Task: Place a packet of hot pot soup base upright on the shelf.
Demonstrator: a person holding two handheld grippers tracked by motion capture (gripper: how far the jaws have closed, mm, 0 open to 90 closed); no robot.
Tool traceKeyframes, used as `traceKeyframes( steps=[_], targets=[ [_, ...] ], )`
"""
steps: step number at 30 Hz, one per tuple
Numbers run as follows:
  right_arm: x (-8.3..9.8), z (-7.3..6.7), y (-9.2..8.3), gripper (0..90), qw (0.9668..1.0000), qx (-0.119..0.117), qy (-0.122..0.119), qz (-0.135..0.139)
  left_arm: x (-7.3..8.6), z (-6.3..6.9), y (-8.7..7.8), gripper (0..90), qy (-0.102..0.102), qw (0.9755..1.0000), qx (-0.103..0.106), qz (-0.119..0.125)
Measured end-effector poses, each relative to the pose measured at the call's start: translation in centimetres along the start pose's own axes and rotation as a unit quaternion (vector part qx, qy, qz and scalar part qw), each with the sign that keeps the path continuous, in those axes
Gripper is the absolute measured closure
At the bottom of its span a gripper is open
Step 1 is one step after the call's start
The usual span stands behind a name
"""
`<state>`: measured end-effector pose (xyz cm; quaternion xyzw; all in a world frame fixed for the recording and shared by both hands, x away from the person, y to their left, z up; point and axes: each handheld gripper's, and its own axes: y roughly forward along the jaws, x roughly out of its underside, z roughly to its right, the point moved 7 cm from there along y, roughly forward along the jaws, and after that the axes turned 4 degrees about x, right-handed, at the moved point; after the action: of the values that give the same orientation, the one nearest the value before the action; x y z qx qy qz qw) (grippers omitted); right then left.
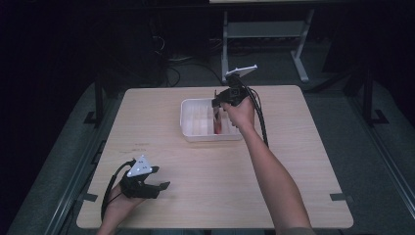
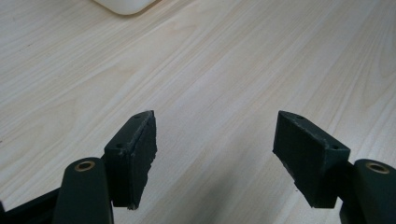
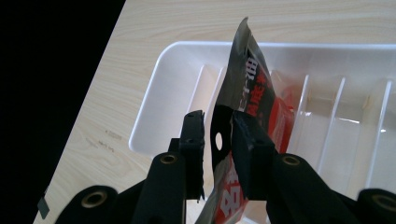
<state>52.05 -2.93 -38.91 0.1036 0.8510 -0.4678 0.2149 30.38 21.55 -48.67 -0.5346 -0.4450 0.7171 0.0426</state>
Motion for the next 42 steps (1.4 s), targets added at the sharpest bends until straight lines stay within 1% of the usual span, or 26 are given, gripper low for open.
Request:
traceKeyframes(
  steps=[3,6,11,13,16,19,22,25,26,30,33,34,37,40,42],
  targets=[
    [0.2,0.2,-0.1,69.9,0.9999,0.005,-0.008,-0.002,0.0,0.1,0.1,29.8,0.001,1.0,0.001,0.0],
    [0.4,0.5,-0.6,67.3,1.0,0.002,-0.007,0.001,-0.1,0.2,0.2,29.8,0.003,1.0,0.002,-0.002],
    [0.6,0.9,-1.1,65.9,0.9999,0.0,-0.01,0.005,-0.1,0.2,0.2,29.8,0.006,1.0,0.002,-0.004],
    [0.7,1.0,-1.6,65.0,0.9999,-0.009,-0.01,0.009,-0.1,0.3,0.3,29.8,0.006,1.0,0.002,-0.005],
    [0.8,1.0,-1.9,64.9,0.9998,-0.013,-0.012,0.01,-0.1,0.3,0.3,29.8,0.008,0.9999,0.002,-0.006],
    [1.0,0.8,-2.3,62.8,0.9994,-0.027,-0.019,0.01,-0.1,0.3,0.2,29.8,0.005,1.0,0.001,-0.003],
    [1.2,0.7,-2.7,62.6,0.9991,-0.033,-0.025,0.011,-0.1,0.2,0.2,29.8,0.005,1.0,0.0,-0.003],
    [1.4,0.6,-2.9,62.5,0.9989,-0.036,-0.028,0.011,-0.1,0.2,0.2,29.8,0.005,1.0,0.0,-0.003],
    [1.5,0.6,-3.1,62.5,0.9987,-0.041,-0.028,0.013,-0.1,0.2,0.2,29.8,0.005,1.0,0.0,-0.004],
    [1.7,0.6,-3.3,62.0,0.9985,-0.042,-0.032,0.012,-0.1,0.3,0.3,29.8,0.004,1.0,0.0,-0.004],
    [1.9,0.5,-3.7,61.5,0.9981,-0.05,-0.033,0.016,-0.1,0.3,0.3,29.8,0.006,1.0,0.0,-0.006],
    [2.1,0.4,-3.9,61.1,0.9976,-0.056,-0.036,0.017,0.0,0.2,0.3,29.8,0.006,1.0,-0.001,-0.006],
    [2.4,0.4,-4.0,60.6,0.9972,-0.062,-0.038,0.014,0.0,0.2,0.3,29.7,0.005,1.0,-0.001,-0.006],
    [2.7,0.5,-4.0,60.1,0.9969,-0.065,-0.042,0.014,0.0,0.3,0.4,29.7,0.005,1.0,0.0,-0.008],
    [3.0,0.7,-4.3,59.0,0.997,-0.061,-0.046,0.01,0.0,0.3,0.4,29.7,0.006,0.9999,0.0,-0.009]
  ],
)
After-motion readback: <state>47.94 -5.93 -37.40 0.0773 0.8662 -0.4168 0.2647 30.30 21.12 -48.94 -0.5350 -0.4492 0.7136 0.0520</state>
